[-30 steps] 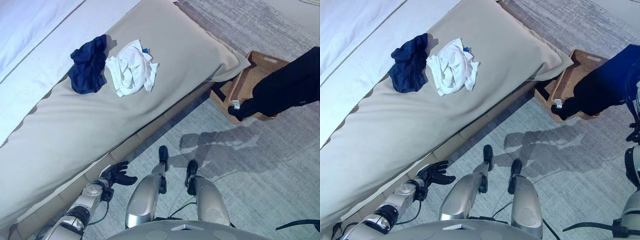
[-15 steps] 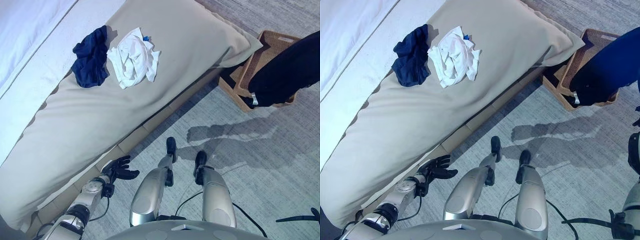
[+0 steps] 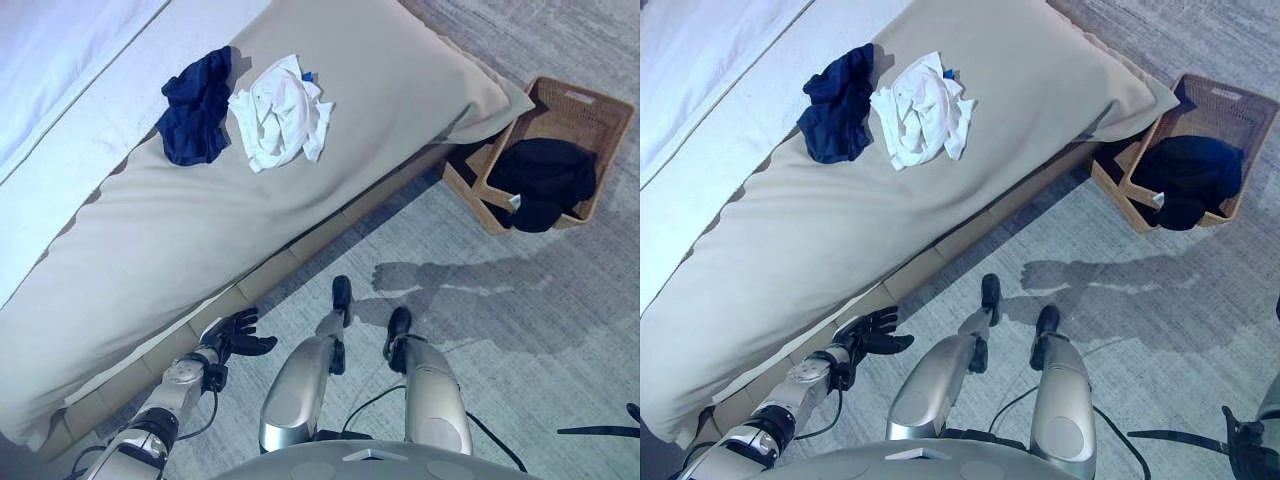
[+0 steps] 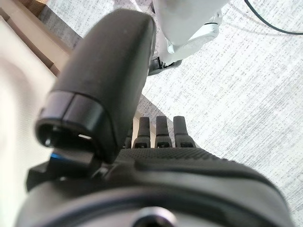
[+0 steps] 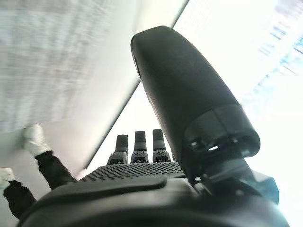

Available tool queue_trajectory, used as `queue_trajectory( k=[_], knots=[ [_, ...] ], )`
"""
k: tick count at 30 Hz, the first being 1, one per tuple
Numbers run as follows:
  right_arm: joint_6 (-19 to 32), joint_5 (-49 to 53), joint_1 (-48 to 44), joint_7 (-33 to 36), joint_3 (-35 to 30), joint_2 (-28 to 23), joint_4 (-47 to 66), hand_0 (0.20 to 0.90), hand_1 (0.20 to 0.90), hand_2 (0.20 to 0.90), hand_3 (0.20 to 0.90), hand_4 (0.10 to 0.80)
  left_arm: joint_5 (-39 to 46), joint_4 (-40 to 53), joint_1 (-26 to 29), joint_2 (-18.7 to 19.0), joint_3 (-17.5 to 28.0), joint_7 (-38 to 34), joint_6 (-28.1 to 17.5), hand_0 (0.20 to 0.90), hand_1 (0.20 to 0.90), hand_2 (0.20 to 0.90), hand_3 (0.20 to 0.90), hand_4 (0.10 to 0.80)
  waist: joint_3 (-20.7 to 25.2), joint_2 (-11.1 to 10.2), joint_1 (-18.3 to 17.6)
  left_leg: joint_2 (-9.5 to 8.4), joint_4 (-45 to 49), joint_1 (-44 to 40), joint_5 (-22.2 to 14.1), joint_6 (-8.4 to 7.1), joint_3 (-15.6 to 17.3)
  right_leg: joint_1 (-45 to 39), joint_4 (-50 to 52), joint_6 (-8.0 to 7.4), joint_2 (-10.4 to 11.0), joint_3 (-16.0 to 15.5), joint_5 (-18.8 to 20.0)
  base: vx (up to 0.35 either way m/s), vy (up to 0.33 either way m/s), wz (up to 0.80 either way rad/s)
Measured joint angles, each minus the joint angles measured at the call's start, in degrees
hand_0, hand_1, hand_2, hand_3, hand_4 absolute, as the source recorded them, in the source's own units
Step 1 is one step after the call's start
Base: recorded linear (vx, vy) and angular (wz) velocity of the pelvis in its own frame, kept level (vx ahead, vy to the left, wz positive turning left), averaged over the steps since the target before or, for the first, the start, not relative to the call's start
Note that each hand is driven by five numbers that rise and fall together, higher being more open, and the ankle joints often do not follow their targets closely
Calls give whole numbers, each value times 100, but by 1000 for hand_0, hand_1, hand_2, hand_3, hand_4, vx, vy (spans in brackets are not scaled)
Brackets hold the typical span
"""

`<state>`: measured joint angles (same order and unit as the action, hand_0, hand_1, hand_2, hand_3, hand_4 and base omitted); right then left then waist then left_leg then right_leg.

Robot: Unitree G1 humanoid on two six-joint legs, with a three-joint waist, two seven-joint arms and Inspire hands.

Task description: Pick up the clothes from the bed and place them into the basket

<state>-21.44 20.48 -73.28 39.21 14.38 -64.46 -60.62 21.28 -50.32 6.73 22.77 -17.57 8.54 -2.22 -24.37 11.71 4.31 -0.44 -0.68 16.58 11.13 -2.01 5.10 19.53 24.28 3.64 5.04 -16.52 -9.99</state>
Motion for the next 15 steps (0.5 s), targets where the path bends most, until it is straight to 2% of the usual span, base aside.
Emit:
queue_trajectory(
  k=[1,2,4,5,8,10,13,15],
  knots=[
    [-13,-47,0,-104,6,-28,1,900,900,900,900,800,-2,-1,12,-3,0,23,0,900,900,900,900,800,-1,-17,-33,-7,82,-9,-128,54,97,-51,-60,25,65,-2,17,40,-10,11],
    [-54,-96,0,-197,7,-65,0,900,900,900,900,800,-3,-1,12,-3,0,44,-3,900,900,900,900,800,3,-31,-55,16,147,-71,-194,46,105,-114,-123,54,112,3,38,13,-3,12],
    [-76,-202,2,-380,63,-148,0,900,900,900,900,800,-19,3,-7,-7,0,60,-10,900,900,900,900,800,25,-74,-64,135,141,-378,-166,36,82,-219,-153,54,179,30,49,-33,9,8],
    [-64,-269,6,-501,176,-216,6,900,900,900,900,800,-53,10,-22,-3,1,59,-13,900,900,900,900,800,120,-53,-66,121,37,-457,-116,35,-10,-222,-133,10,184,35,75,-48,17,4],
    [118,-302,277,-845,153,-218,72,900,900,900,900,800,-126,4,-22,66,171,52,-17,900,900,900,900,800,192,-247,-10,130,42,-508,-52,111,-74,-400,-403,-200,138,30,208,-40,49,2],
    [447,100,928,-1222,-355,-111,559,900,900,900,900,800,-186,-6,-23,98,275,36,-15,900,900,900,900,800,291,-474,50,135,24,-623,-52,111,-98,-569,-557,-228,119,-2,225,-25,138,7],
    [940,1098,1821,-1683,-1027,503,1276,900,900,900,900,800,-323,-78,-131,126,293,30,-12,900,900,900,900,800,456,-740,30,140,20,-822,-95,84,-83,-801,-691,-246,99,22,211,37,150,-3],
    [1301,1904,2889,-2127,-1726,1400,1899,900,900,900,900,800,-351,-302,-170,118,334,30,1,900,900,900,900,800,605,-967,-10,177,17,-1047,-255,94,-51,-1003,-732,-299,54,57,167,52,208,-9]
  ],
)
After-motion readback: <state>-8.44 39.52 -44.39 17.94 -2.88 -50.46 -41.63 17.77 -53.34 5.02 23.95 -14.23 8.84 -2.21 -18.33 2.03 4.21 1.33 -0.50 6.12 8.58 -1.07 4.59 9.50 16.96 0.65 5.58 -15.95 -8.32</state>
